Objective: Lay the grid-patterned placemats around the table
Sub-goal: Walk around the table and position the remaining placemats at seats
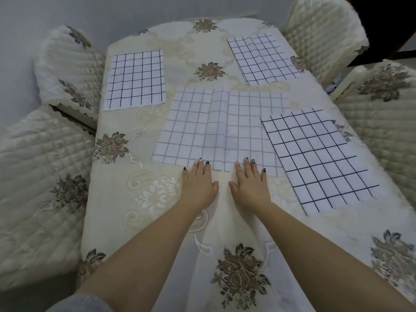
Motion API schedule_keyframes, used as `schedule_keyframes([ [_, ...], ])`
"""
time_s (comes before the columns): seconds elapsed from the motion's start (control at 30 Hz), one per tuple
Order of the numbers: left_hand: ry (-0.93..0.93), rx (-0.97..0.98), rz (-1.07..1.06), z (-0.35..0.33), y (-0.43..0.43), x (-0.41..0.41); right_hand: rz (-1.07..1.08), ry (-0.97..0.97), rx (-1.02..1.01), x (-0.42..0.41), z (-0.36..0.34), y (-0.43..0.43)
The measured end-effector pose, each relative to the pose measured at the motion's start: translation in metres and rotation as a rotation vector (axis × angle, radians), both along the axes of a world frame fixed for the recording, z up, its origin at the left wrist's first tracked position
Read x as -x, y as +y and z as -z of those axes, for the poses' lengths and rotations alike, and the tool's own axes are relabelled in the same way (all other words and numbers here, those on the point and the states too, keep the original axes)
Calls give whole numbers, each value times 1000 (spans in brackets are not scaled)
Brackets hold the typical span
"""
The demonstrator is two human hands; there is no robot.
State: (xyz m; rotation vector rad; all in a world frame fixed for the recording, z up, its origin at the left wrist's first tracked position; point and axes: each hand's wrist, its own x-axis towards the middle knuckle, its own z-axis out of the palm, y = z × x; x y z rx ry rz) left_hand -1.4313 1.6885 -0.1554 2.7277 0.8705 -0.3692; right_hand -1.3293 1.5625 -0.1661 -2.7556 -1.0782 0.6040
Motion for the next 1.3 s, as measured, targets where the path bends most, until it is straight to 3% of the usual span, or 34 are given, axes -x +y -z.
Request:
schedule_keyframes([
  [1.3,13,30,-159,-6,-71,180,-190,12,24,155,-5,-62],
])
